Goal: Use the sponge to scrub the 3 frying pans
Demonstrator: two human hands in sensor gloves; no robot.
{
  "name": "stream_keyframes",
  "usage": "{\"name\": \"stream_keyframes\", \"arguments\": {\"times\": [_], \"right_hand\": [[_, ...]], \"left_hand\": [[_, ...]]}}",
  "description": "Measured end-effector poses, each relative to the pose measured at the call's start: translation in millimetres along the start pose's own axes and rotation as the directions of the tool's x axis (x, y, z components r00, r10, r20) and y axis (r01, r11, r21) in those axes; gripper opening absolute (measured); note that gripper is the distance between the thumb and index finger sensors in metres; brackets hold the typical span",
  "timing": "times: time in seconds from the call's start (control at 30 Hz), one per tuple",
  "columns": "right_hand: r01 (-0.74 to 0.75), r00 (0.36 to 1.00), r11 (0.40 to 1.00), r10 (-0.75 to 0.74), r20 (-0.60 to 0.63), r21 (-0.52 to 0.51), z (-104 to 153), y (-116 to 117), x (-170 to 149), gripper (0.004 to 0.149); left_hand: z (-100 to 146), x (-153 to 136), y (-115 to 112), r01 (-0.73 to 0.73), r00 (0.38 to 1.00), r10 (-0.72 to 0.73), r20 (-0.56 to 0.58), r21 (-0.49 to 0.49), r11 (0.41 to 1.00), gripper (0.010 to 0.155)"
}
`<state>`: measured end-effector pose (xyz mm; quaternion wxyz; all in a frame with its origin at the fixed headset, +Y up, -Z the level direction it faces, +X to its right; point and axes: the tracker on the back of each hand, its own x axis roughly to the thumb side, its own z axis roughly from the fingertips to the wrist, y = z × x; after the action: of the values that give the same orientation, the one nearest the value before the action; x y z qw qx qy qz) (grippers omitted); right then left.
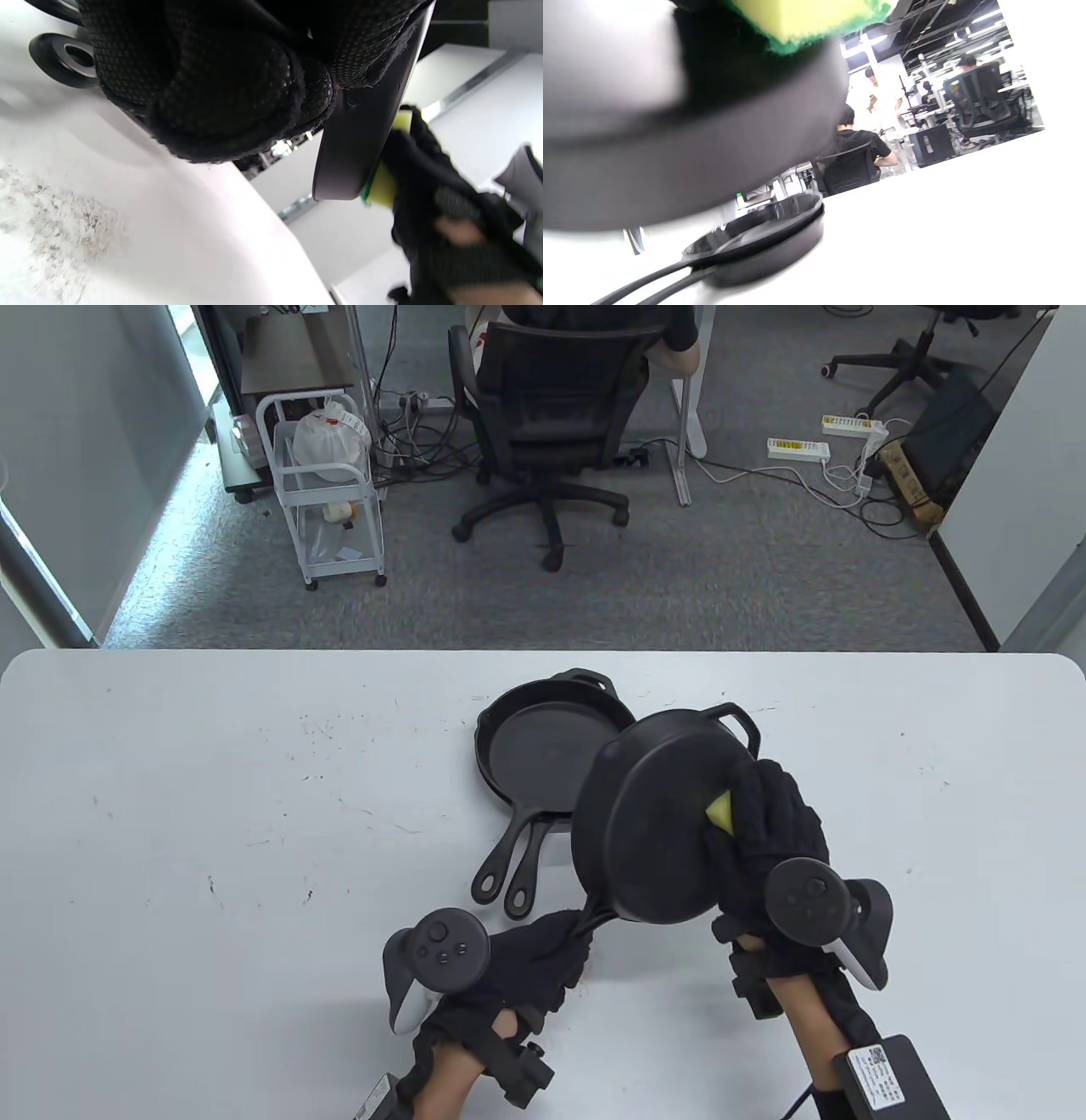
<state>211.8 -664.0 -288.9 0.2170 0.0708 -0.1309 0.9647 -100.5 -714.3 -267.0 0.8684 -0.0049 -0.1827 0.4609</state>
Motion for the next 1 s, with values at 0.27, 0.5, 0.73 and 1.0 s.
{"name": "stream_keyframes", "arguments": {"times": [0.27, 0.5, 0.73, 1.0], "right_hand": [[-0.269, 0.892, 0.96, 0.279, 0.355, -0.078, 43, 23, 75, 0.068], [-0.18, 0.944, 0.974, 0.21, 0.255, -0.135, 4, -21, 90, 0.068], [0.074, 0.997, 0.997, -0.075, -0.012, -0.023, -15, -15, 11, 0.068], [-0.182, 0.948, 0.983, 0.18, 0.262, -0.017, 36, 33, 50, 0.069]], "left_hand": [[1, -4, -2, -0.101, 0.994, 0.102, -0.05, 0.02, 0.995, 0.054], [1, 6, -8, 0.102, 0.994, -0.101, 0.031, -0.024, 0.995, 0.054], [2, 3, -1, 0.046, 0.999, -0.047, 0.015, 0.043, 0.998, 0.054], [3, -2, 1, -0.015, 0.999, 0.019, -0.036, 0.101, 0.995, 0.054]]}}
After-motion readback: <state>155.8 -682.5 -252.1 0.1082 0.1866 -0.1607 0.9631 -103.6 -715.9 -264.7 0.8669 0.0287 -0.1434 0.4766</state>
